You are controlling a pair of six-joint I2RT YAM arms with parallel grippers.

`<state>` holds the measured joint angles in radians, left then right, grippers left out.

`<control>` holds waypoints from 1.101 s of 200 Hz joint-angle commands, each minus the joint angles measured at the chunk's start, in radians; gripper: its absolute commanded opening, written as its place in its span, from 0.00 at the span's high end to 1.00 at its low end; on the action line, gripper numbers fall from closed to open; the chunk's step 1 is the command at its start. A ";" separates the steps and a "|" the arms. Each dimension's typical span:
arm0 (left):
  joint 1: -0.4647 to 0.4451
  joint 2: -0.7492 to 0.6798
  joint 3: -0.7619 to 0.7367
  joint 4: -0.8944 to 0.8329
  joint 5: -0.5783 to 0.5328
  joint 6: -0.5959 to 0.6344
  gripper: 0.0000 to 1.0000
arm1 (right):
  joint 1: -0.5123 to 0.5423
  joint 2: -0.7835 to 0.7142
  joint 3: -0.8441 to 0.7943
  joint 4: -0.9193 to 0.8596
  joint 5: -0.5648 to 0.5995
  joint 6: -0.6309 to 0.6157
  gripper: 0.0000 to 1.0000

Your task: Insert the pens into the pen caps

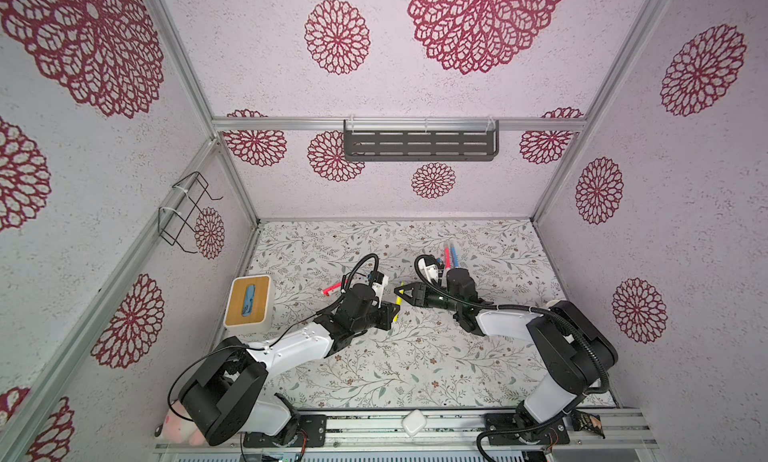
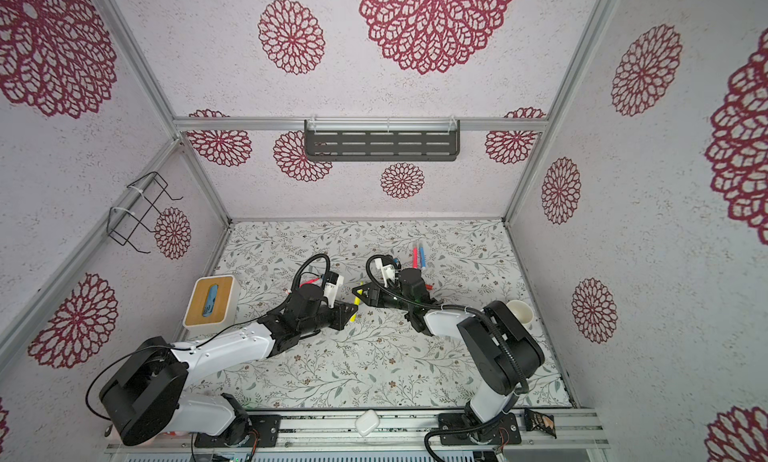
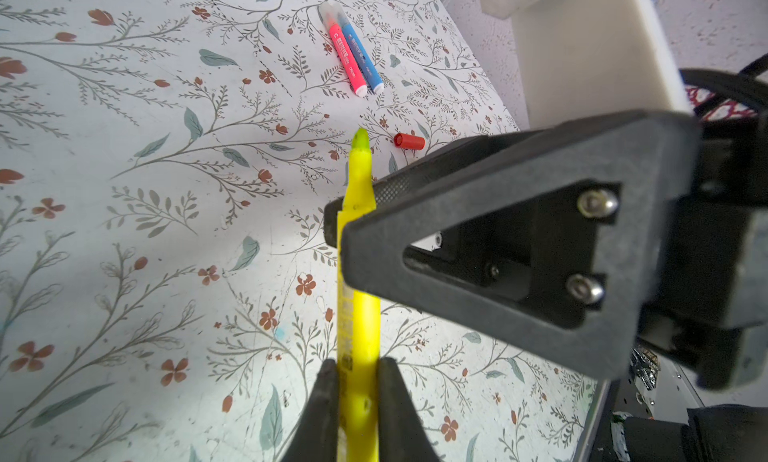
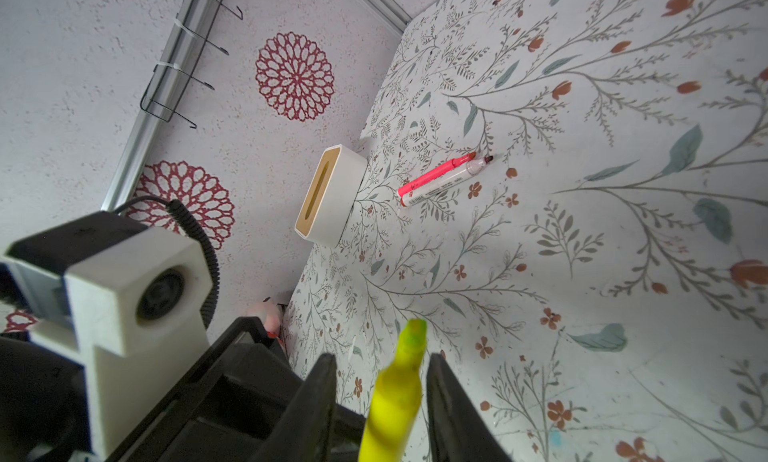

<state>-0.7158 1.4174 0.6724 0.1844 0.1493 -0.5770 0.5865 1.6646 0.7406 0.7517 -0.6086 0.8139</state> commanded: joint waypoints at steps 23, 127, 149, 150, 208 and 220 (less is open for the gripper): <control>-0.009 0.002 0.025 0.032 0.020 0.006 0.84 | 0.006 0.011 0.033 0.064 -0.030 0.014 0.80; -0.010 0.050 0.044 0.012 0.041 -0.017 0.60 | 0.006 0.000 0.005 0.153 -0.036 0.059 0.93; -0.009 0.052 0.044 0.014 0.039 -0.021 0.61 | 0.006 0.004 -0.002 0.185 -0.036 0.073 0.93; -0.010 0.052 0.043 0.013 0.040 -0.021 0.61 | 0.006 0.004 -0.001 0.185 -0.036 0.073 0.93; -0.008 0.024 0.027 0.013 0.000 -0.023 0.78 | 0.006 0.003 -0.018 0.191 -0.031 0.074 0.94; -0.008 0.015 0.023 0.014 -0.006 -0.024 0.80 | 0.006 0.002 -0.022 0.186 -0.025 0.071 0.94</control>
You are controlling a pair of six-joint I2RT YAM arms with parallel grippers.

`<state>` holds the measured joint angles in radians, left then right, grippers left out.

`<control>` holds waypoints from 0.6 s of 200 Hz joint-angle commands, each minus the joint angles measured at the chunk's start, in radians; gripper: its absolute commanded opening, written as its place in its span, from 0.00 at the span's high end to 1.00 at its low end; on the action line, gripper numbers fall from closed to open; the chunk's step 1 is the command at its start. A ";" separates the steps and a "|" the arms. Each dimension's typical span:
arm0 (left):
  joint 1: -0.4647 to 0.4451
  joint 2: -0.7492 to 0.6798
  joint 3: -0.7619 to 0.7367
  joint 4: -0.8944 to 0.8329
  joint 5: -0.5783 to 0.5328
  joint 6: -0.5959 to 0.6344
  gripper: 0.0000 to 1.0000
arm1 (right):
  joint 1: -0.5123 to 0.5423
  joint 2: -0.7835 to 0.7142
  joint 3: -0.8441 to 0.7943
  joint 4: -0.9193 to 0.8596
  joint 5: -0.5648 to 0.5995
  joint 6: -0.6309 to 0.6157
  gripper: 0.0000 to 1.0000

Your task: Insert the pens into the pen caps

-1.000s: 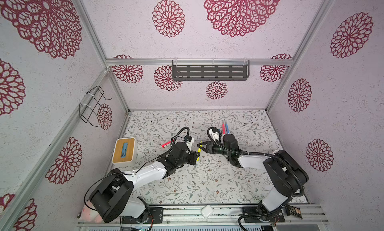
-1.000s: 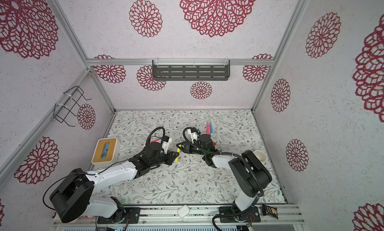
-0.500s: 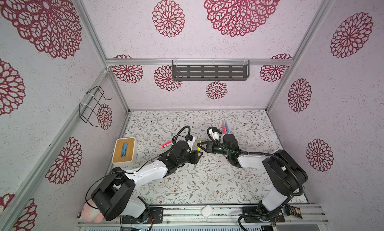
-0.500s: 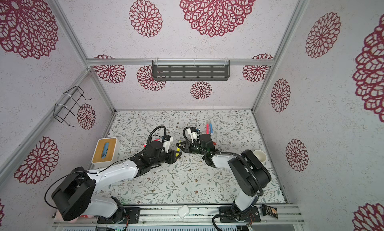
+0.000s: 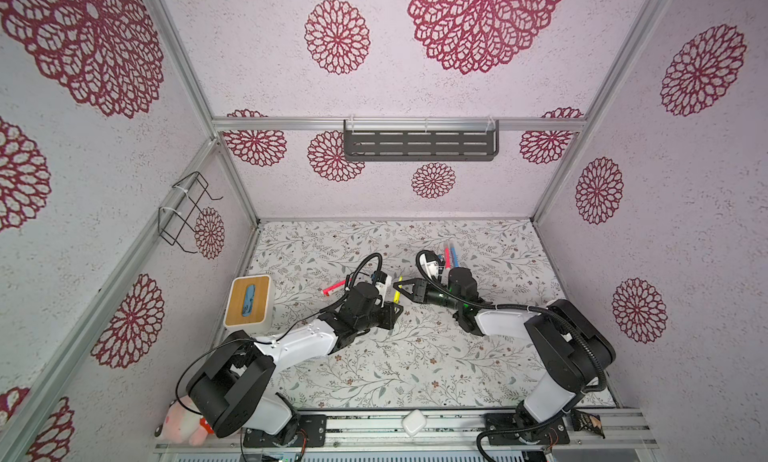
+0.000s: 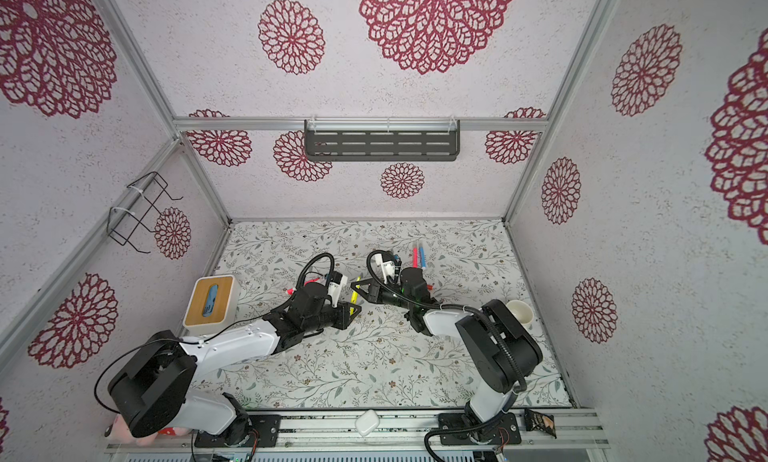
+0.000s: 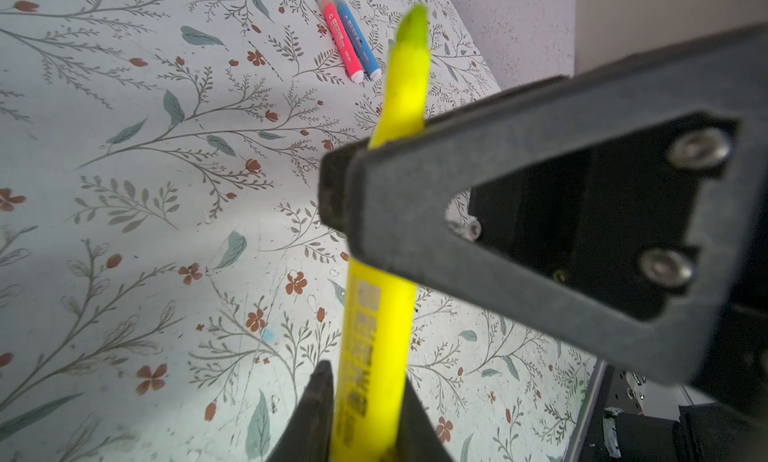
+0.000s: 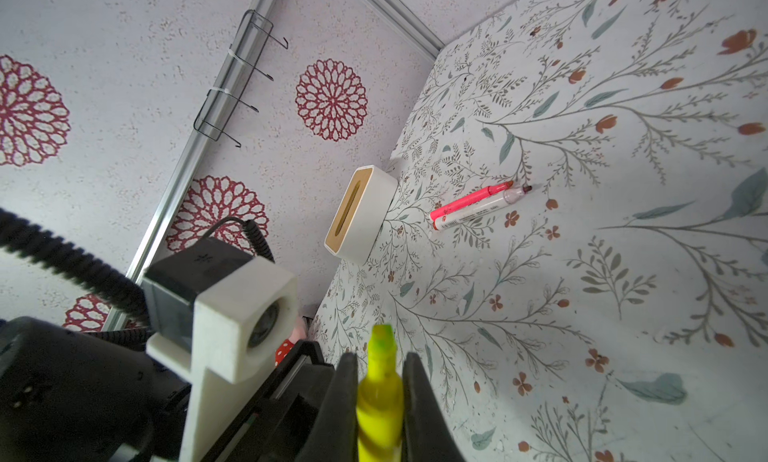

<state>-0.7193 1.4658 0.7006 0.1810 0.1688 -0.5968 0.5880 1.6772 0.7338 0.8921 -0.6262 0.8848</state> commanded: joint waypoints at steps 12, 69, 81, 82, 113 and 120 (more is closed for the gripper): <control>-0.005 -0.043 -0.010 0.017 -0.033 -0.002 0.84 | 0.004 -0.011 -0.021 0.044 -0.005 -0.002 0.93; -0.003 -0.054 -0.015 -0.001 -0.073 0.005 1.00 | 0.000 -0.026 -0.040 0.033 0.013 -0.006 0.85; -0.003 -0.048 -0.015 -0.004 -0.077 0.003 1.00 | -0.005 -0.042 -0.048 0.028 0.020 -0.009 0.73; -0.003 -0.048 -0.015 -0.005 -0.078 0.003 1.00 | -0.005 -0.043 -0.048 0.028 0.020 -0.009 0.72; -0.002 -0.027 -0.010 -0.011 -0.075 0.003 1.00 | -0.045 -0.102 -0.075 0.003 0.036 -0.013 0.47; -0.002 -0.023 -0.009 -0.012 -0.072 0.003 1.00 | -0.060 -0.120 -0.080 -0.020 0.042 -0.021 0.46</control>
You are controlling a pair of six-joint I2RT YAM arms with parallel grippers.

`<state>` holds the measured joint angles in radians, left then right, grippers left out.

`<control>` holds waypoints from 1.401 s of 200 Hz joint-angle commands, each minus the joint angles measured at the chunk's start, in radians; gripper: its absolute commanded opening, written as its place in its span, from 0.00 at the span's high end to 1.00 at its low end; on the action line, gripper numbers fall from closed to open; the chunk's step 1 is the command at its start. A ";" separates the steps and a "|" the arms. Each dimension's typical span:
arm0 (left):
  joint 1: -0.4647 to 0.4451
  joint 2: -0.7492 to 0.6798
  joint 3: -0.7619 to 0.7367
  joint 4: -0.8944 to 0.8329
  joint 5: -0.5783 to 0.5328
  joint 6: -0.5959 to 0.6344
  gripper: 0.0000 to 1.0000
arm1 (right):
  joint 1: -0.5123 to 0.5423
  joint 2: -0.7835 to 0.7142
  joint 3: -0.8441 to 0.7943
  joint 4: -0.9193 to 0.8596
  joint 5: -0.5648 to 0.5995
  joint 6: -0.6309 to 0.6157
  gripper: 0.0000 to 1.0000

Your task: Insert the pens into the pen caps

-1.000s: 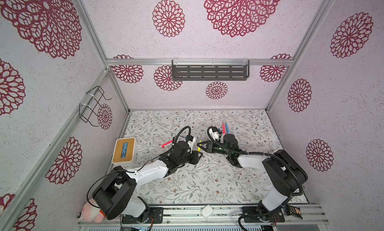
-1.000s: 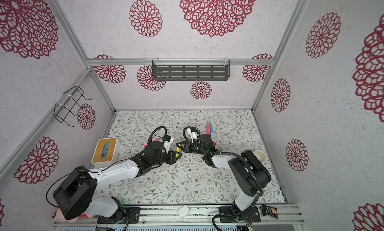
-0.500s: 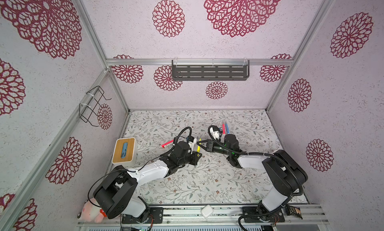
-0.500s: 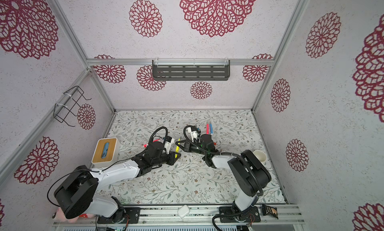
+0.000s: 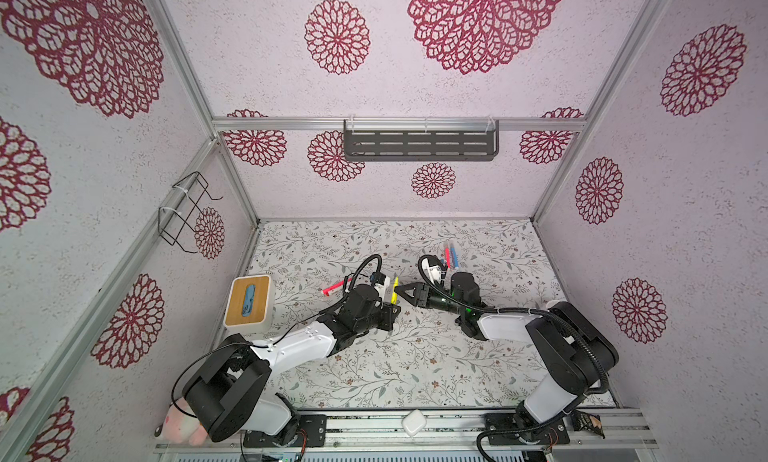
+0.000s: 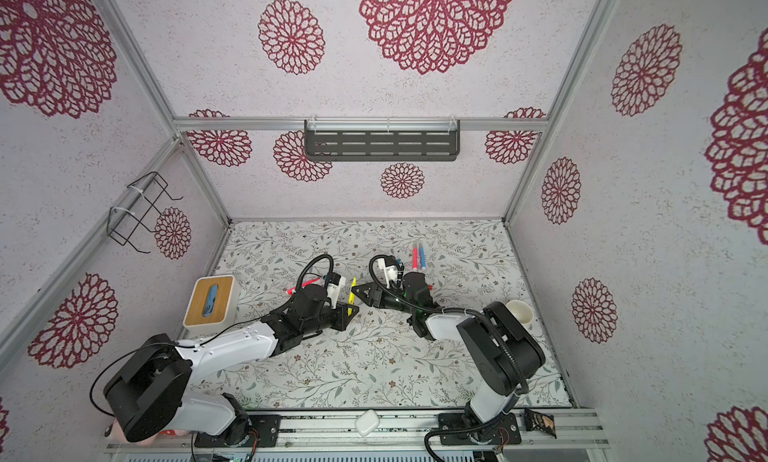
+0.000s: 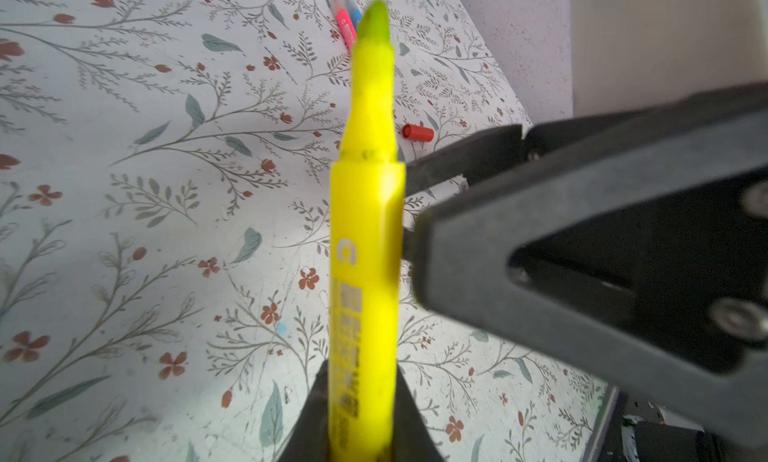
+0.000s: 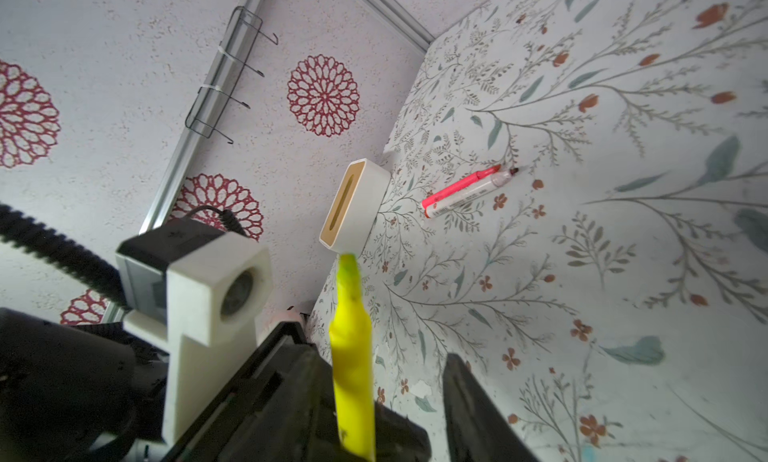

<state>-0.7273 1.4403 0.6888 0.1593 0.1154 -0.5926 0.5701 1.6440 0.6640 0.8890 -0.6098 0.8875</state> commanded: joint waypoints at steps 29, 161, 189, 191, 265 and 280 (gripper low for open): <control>0.004 0.011 0.008 -0.002 -0.011 -0.001 1.00 | -0.115 -0.198 0.022 -0.354 0.147 -0.160 0.45; -0.003 0.072 0.045 -0.023 0.039 0.025 1.00 | -0.224 -0.078 0.276 -1.149 0.663 -0.563 0.41; -0.002 0.071 0.044 -0.028 0.038 0.026 1.00 | -0.234 -0.046 0.292 -1.145 0.666 -0.578 0.41; -0.003 0.071 0.045 -0.029 0.038 0.025 1.00 | -0.235 -0.044 0.293 -1.146 0.666 -0.579 0.41; -0.003 0.074 0.061 -0.042 0.031 0.033 1.00 | -0.268 0.020 0.302 -1.115 0.618 -0.606 0.41; -0.003 0.074 0.064 -0.046 0.032 0.036 1.00 | -0.270 0.031 0.302 -1.103 0.604 -0.611 0.41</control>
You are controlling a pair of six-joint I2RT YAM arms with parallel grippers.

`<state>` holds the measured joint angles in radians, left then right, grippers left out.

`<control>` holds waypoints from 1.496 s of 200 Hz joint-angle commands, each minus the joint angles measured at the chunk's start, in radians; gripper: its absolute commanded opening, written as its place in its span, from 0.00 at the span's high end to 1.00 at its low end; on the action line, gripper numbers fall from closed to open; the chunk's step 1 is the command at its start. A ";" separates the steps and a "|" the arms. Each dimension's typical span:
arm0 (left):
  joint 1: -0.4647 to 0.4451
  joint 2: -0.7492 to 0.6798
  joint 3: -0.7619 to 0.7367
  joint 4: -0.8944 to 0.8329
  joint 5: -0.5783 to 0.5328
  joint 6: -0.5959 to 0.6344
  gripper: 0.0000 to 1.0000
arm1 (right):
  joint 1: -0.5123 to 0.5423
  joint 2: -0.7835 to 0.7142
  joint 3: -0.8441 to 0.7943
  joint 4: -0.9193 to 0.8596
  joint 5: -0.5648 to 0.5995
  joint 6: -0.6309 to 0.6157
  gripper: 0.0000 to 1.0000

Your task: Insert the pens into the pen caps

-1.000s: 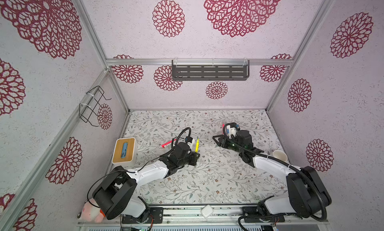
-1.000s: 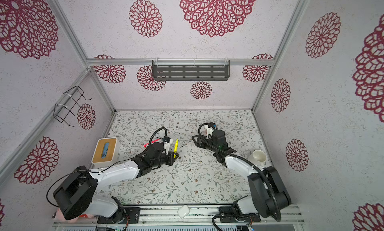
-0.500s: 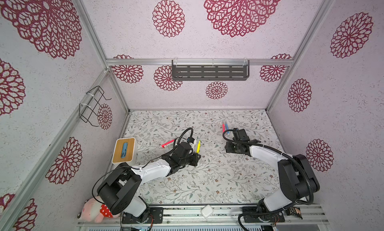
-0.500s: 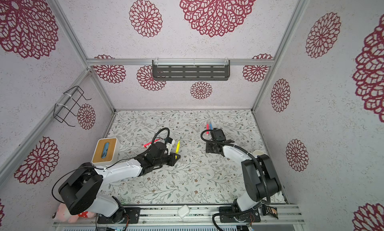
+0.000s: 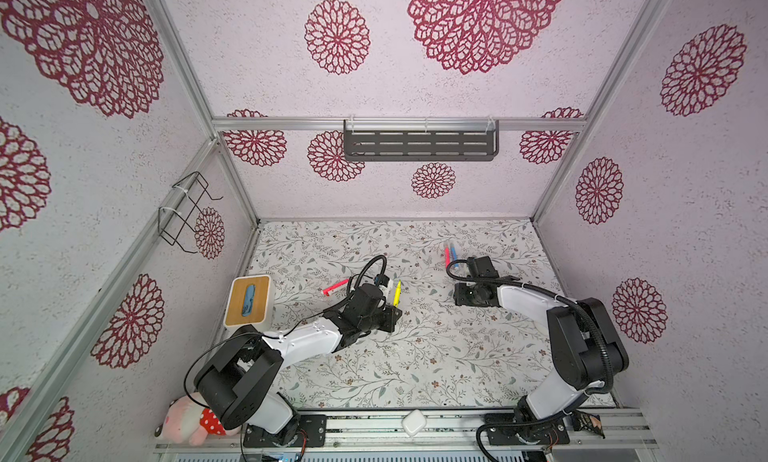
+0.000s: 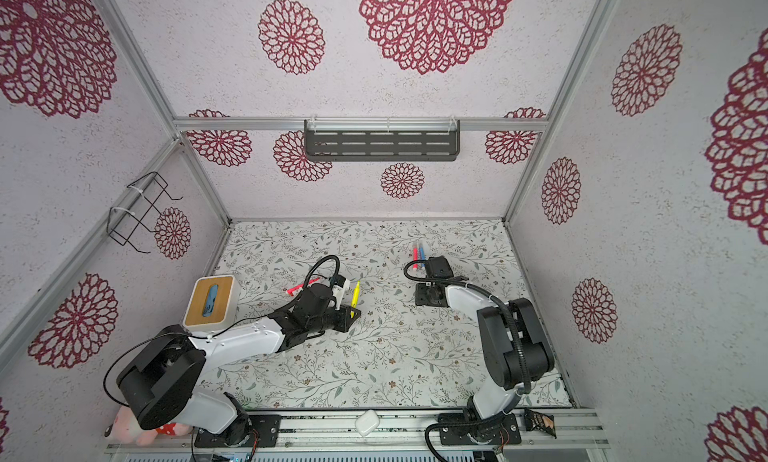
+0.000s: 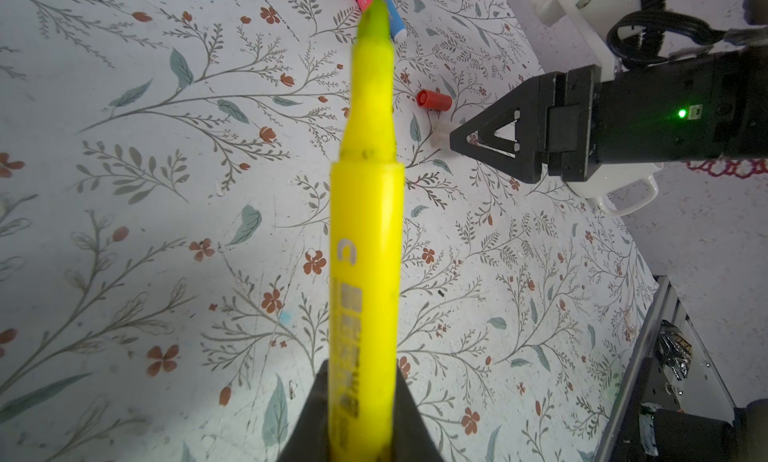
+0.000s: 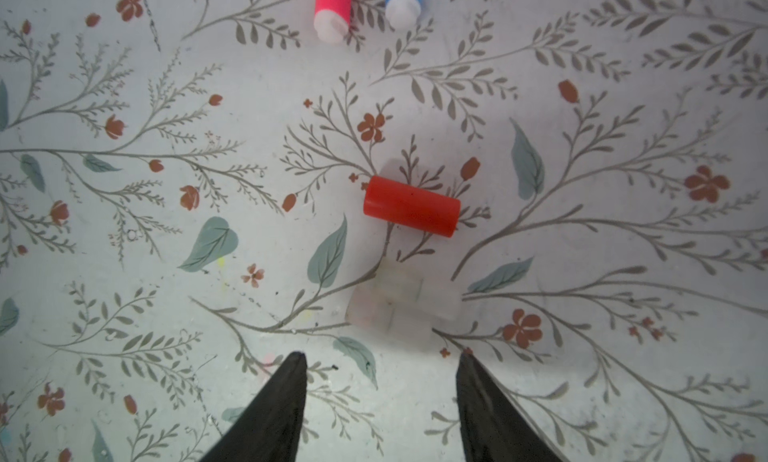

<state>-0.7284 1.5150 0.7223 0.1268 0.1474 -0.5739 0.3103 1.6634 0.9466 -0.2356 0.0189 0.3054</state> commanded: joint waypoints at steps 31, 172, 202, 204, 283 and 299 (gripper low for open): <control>-0.001 -0.003 0.031 -0.018 -0.004 0.019 1.00 | -0.018 0.038 0.040 0.022 -0.025 -0.037 0.41; -0.002 -0.008 0.019 -0.016 -0.023 0.021 1.00 | 0.014 0.038 -0.046 0.108 -0.130 0.033 0.47; -0.001 -0.002 0.027 -0.017 -0.021 0.023 1.00 | 0.052 0.029 -0.054 0.113 -0.151 0.064 0.48; -0.002 -0.002 0.028 -0.017 -0.021 0.021 1.00 | 0.057 0.029 -0.054 0.113 -0.152 0.068 0.48; -0.001 -0.014 0.026 -0.027 -0.024 0.025 1.00 | 0.232 -0.076 -0.022 0.053 -0.031 0.150 0.49; -0.001 -0.021 0.021 -0.026 -0.026 0.025 1.00 | 0.231 -0.086 0.013 0.015 0.007 0.125 0.49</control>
<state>-0.7284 1.5150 0.7307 0.0967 0.1356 -0.5678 0.5529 1.6341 0.9077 -0.1577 -0.0639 0.4309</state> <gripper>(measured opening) 0.183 0.511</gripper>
